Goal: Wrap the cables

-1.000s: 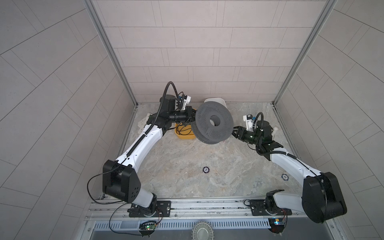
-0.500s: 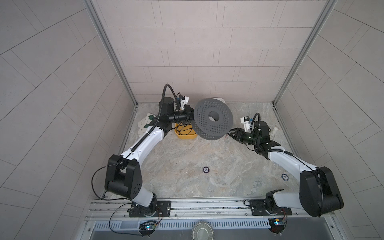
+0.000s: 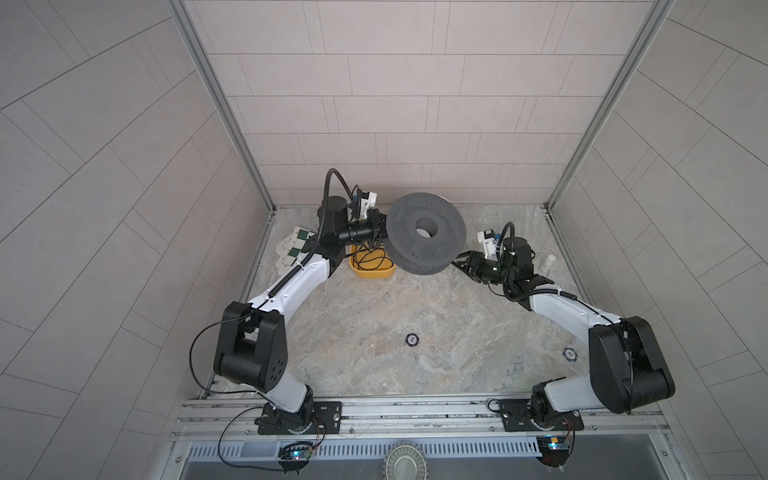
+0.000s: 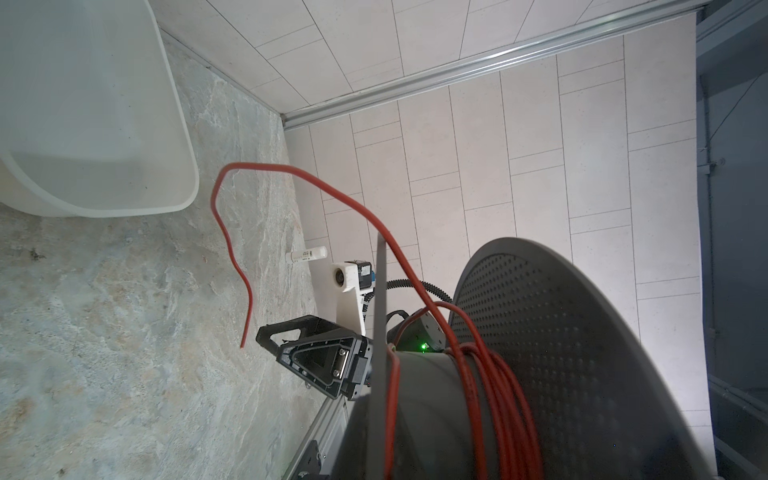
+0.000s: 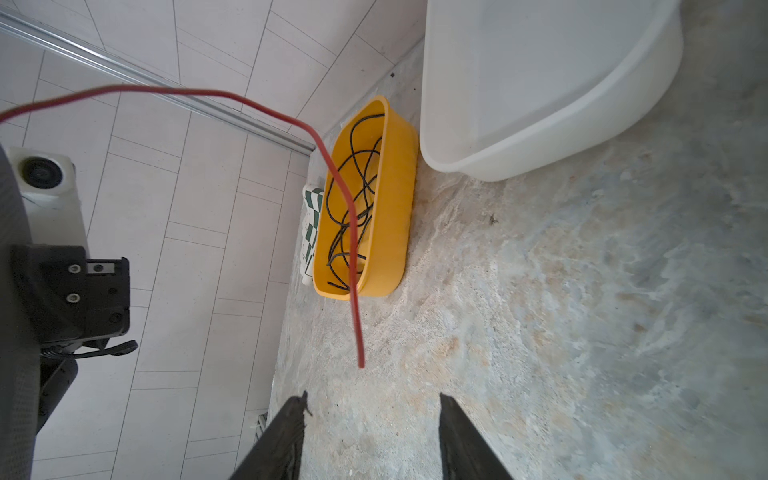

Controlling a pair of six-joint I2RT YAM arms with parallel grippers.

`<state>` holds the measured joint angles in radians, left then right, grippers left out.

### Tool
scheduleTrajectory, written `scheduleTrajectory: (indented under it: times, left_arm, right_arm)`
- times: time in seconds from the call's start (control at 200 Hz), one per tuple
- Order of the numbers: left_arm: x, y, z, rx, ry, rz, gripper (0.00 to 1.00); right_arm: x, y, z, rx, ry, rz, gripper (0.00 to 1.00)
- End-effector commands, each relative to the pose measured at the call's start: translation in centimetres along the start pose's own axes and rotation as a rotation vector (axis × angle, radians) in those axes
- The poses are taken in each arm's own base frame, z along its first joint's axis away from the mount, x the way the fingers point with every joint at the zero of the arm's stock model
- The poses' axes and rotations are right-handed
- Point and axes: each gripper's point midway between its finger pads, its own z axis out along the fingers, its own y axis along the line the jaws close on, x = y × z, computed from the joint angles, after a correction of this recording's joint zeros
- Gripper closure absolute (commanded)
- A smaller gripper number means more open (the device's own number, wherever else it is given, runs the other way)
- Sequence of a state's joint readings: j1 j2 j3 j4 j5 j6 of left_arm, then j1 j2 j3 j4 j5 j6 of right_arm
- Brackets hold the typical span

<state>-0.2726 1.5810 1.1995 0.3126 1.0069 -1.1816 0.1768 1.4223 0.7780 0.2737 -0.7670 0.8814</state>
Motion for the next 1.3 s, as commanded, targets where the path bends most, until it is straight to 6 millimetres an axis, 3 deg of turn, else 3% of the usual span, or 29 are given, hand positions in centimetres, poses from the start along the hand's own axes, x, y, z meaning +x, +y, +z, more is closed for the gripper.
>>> scheduleTrajectory:
  times: [0.0, 0.22, 0.535, 0.921, 1.296]
  left_arm:
    - [-0.6, -2.4, -0.5, 0.080, -0.010, 0.065, 1.00]
    - [-0.5, -2.6, -0.6, 0.085, -0.010, 0.067, 1.00]
    - [-0.2, -3.5, -1.0, 0.098, -0.001, 0.064, 1.00]
    - [-0.1, -4.2, -1.3, 0.104, 0.000, 0.060, 1.00]
    - [0.4, -5.2, -1.7, 0.130, 0.013, 0.047, 1.00]
  right_arm:
    - [-1.8, 1.8, 0.4, -0.048, -0.049, -0.028, 0.49]
    - [-3.2, 1.9, 2.1, -0.030, -0.028, -0.049, 0.49]
    - [-3.6, 1.6, 5.2, -0.083, 0.049, -0.152, 0.47]
    - [-2.5, 2.0, 6.1, -0.191, -0.004, -0.013, 0.44]
    - [-5.1, 1.7, 7.6, -0.197, -0.091, 0.100, 0.37]
